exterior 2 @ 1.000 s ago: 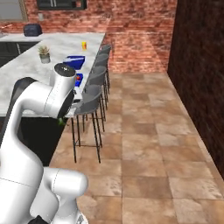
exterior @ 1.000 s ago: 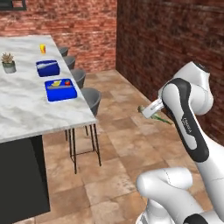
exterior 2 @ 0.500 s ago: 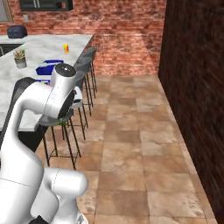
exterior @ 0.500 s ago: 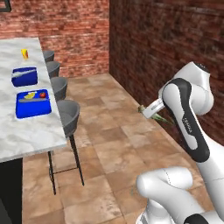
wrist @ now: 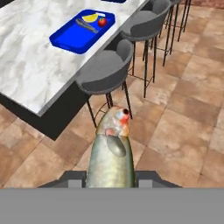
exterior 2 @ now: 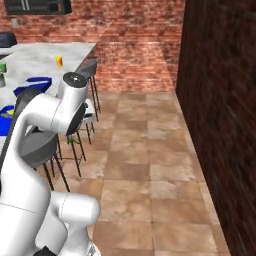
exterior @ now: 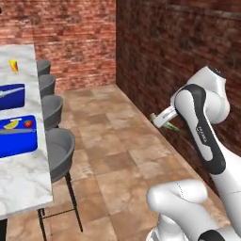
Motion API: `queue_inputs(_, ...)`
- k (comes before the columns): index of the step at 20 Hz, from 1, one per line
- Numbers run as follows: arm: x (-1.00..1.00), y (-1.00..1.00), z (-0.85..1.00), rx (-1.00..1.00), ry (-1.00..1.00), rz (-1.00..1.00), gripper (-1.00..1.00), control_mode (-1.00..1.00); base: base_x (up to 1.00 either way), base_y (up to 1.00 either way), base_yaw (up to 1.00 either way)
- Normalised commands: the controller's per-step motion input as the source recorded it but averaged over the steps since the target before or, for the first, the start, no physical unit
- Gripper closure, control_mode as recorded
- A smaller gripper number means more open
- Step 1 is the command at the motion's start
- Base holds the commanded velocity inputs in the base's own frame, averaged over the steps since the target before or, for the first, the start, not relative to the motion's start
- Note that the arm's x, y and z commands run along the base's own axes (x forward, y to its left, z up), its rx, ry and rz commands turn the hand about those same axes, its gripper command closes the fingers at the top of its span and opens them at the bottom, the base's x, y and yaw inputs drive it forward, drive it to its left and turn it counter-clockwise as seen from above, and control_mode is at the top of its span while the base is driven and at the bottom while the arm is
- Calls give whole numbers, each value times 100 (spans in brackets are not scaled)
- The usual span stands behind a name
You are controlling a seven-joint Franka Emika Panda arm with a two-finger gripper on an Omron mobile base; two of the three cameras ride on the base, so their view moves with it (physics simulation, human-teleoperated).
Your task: Gather the lemon wedge and tomato from the fridge and place them on a tray on the dining counter. Then gather the fishs from the fridge and place them on the other tray.
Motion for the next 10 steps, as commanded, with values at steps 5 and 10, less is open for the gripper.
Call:
queue_inputs(5, 0, 0, 0, 0, 0, 0, 100, 100, 96, -16, 9)
queue_inputs(10, 0, 0, 0, 0, 0, 0, 100, 100, 98, -18, 11)
